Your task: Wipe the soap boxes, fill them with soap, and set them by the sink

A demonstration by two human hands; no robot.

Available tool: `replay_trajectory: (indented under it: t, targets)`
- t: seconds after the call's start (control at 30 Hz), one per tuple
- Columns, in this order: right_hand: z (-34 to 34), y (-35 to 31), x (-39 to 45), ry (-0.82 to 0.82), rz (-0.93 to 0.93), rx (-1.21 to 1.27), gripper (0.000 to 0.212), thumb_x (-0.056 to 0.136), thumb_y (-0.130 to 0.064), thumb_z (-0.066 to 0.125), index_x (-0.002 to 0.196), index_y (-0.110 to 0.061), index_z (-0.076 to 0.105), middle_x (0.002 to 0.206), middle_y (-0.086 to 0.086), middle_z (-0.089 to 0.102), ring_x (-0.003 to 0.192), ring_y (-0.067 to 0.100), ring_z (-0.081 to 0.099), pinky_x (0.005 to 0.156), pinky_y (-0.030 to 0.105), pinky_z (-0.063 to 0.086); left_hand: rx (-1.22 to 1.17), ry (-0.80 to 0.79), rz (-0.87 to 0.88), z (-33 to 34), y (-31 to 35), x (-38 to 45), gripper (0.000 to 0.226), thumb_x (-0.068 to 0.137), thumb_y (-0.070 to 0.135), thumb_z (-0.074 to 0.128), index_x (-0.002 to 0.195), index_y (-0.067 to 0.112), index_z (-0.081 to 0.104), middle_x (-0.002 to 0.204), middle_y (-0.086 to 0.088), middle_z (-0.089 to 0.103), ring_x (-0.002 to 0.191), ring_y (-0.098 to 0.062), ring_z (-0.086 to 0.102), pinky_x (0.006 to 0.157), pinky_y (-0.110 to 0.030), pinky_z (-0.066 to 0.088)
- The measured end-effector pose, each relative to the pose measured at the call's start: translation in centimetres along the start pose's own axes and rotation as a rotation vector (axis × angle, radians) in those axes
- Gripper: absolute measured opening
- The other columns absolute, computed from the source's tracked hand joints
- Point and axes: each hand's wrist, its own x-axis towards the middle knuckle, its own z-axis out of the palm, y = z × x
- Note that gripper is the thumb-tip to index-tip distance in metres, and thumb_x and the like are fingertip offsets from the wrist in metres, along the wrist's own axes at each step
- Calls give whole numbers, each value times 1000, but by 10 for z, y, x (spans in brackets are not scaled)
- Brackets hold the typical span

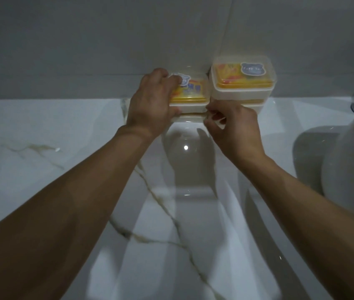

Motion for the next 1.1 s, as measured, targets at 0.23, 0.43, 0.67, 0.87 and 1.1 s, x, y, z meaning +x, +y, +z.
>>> replay_trajectory:
  t: [0.23,0.43,0.67,0.87,1.1]
  targets:
    - [-14,46,-5,222,436,100,15,86,-21,70,94,-13,61,89,2,66,86,23,62,76,30,46,74,31,22,0,8,0,72,73,37,80,138,22,52,142,-8,45,133,-28,39,106,-42,36]
    - [-16,70,9,232,547,91,56,86,-27,76,135,-11,54,131,7,63,116,25,62,100,36,48,110,21,65,14,36,11,53,77,36,78,125,22,60,142,-5,47,138,-25,36,110,-46,30]
    - [-14,74,14,197,499,53,32,83,-25,75,115,-19,70,112,0,73,101,23,67,82,27,45,236,11,21,26,46,15,63,73,53,77,126,26,54,135,0,48,132,-23,38,110,-62,25]
    - [-15,75,14,207,481,32,33,84,-25,75,117,-19,71,113,1,74,102,22,67,83,27,45,267,13,-10,29,52,19,62,78,57,71,129,27,52,130,-2,48,127,-24,42,110,-62,25]
    - [-23,72,17,161,487,3,40,88,-25,71,127,-16,64,123,3,69,110,25,64,84,30,45,249,-3,28,19,52,15,65,80,59,66,136,30,49,136,-1,47,133,-23,38,111,-62,22]
